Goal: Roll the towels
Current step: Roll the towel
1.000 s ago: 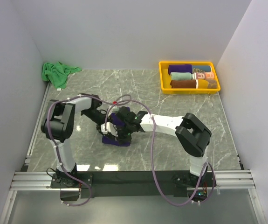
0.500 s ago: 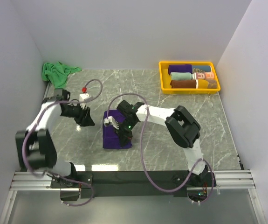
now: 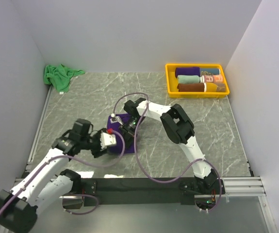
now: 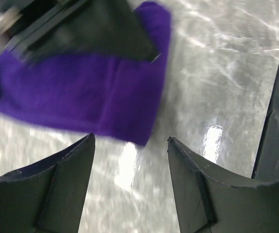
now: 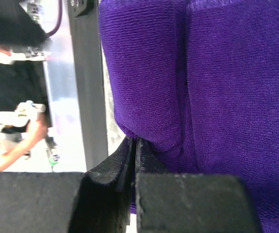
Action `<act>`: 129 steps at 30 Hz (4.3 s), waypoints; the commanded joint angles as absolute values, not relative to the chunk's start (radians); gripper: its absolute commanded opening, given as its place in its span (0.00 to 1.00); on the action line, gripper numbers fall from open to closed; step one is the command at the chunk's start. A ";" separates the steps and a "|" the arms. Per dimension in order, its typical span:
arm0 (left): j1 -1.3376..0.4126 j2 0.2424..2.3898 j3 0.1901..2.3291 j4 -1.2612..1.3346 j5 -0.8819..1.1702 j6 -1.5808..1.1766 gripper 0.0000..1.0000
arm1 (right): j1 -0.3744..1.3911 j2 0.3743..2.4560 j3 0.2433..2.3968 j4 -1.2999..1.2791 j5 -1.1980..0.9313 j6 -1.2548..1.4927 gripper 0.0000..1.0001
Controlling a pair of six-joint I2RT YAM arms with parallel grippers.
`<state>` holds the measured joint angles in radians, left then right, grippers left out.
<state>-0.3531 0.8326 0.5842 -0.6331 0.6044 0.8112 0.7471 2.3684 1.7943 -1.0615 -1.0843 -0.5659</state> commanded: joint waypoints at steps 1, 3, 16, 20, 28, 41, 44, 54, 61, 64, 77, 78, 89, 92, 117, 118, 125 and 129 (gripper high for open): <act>-0.514 0.840 0.557 -0.447 0.416 0.761 0.67 | 0.733 2.453 1.845 -1.108 -1.006 -0.594 0.00; -0.607 0.870 0.546 -0.419 0.370 0.759 0.67 | 0.726 2.470 1.859 -1.106 -1.014 -0.581 0.00; -0.739 1.169 0.526 -0.236 0.264 0.785 0.45 | 0.706 2.499 1.921 -1.111 -1.037 -0.551 0.00; -0.736 1.241 0.569 -0.356 0.287 0.790 0.16 | 0.684 2.459 1.899 -1.077 -1.045 -0.517 0.03; -0.542 1.422 0.711 -0.717 0.547 0.891 0.01 | 0.589 2.205 1.743 -0.838 -1.039 -0.292 0.52; -0.381 1.885 1.075 -1.044 0.695 0.994 0.01 | 0.293 1.605 1.304 -0.543 -0.880 -0.132 0.43; -0.354 2.025 1.198 -1.118 0.701 0.988 0.01 | 0.293 1.481 1.218 -0.577 -0.902 -0.158 0.40; -0.311 2.281 1.473 -1.272 0.663 0.971 0.01 | 0.543 1.322 1.109 -0.665 -0.626 -0.405 0.38; -0.310 2.295 1.453 -1.252 0.646 0.945 0.01 | 0.908 1.556 1.269 -0.529 -0.278 -0.549 0.52; -0.308 2.296 1.451 -1.249 0.653 0.937 0.02 | 0.975 1.664 1.330 -0.506 -0.206 -0.612 0.53; -0.299 2.290 1.443 -1.243 0.649 0.931 0.05 | 1.066 1.934 1.328 -0.426 -0.146 -0.684 0.51; -0.295 2.284 1.442 -1.238 0.652 0.928 0.07 | 1.062 1.945 1.324 -0.445 -0.158 -0.684 0.44; -0.126 2.117 1.399 -1.181 0.868 0.853 0.33 | 0.936 2.046 1.368 -0.686 -0.544 -0.660 0.00; -0.071 2.046 1.396 -1.209 0.936 0.850 0.38 | 0.908 2.104 1.413 -0.744 -0.595 -0.657 0.00; -0.317 0.943 0.640 -0.500 0.532 0.884 0.60 | 0.716 2.453 1.775 -1.065 -1.037 -0.612 0.00; -0.348 0.946 0.631 -0.477 0.508 0.890 0.60 | 0.715 2.462 1.776 -1.068 -1.035 -0.614 0.00; -0.546 1.055 0.621 -0.351 0.456 0.907 0.61 | 0.706 2.526 1.818 -1.123 -1.055 -0.615 0.00; -0.592 1.097 0.583 -0.302 0.442 0.908 0.58 | 0.701 2.537 1.831 -1.120 -1.054 -0.603 0.00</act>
<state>-0.5629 1.0737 0.6079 -0.3923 0.4702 0.8906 0.6952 2.4596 1.8400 -1.0969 -1.2247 -0.5838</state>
